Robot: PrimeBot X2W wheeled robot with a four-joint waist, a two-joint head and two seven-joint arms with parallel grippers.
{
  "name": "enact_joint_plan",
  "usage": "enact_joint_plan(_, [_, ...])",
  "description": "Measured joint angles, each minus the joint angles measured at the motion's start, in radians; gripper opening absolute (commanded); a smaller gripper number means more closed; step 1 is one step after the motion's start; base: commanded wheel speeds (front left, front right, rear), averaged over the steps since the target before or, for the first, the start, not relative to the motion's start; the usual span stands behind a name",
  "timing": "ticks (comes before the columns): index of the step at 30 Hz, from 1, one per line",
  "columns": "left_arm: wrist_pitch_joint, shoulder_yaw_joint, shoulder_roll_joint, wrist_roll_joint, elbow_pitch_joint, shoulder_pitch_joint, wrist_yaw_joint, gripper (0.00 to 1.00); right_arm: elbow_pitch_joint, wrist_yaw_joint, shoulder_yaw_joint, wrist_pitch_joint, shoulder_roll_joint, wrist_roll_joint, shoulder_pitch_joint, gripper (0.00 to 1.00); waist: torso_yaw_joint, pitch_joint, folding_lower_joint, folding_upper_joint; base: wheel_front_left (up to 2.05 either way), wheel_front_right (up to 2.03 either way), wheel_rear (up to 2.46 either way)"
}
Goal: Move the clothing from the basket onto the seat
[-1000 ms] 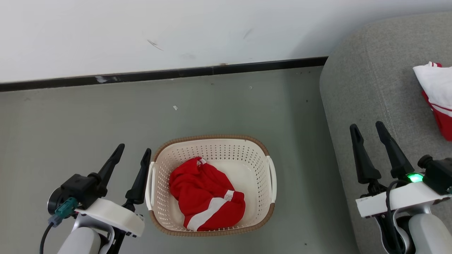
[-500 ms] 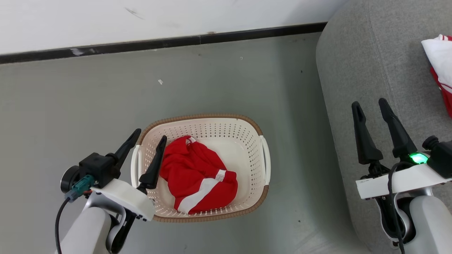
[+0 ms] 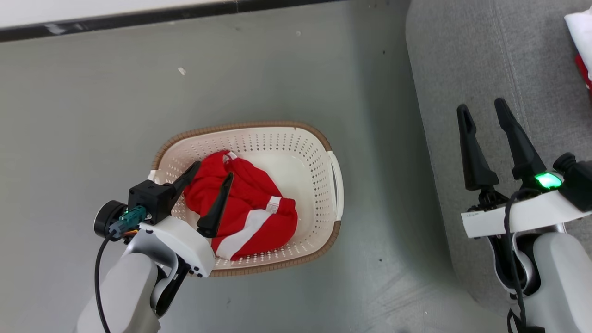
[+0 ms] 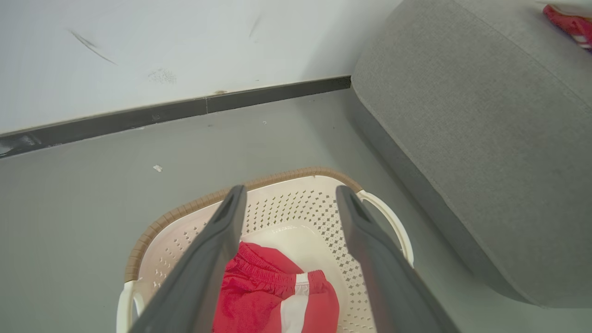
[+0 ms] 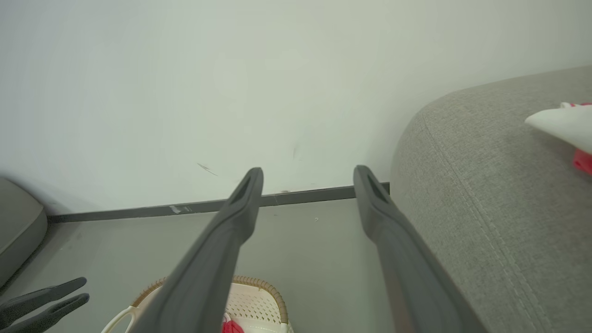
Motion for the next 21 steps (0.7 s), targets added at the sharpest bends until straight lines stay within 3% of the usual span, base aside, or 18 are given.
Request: enact_joint_plan(21, [0.079, -0.094, 0.010, -0.015, 0.166, -0.135, -0.003, 1.00, -0.028, 0.000, 0.028, -0.007, 0.013, -0.011, -0.121, 1.00, -0.084, 0.158, 0.0000, 0.0000, 0.00, 0.00, 0.00])
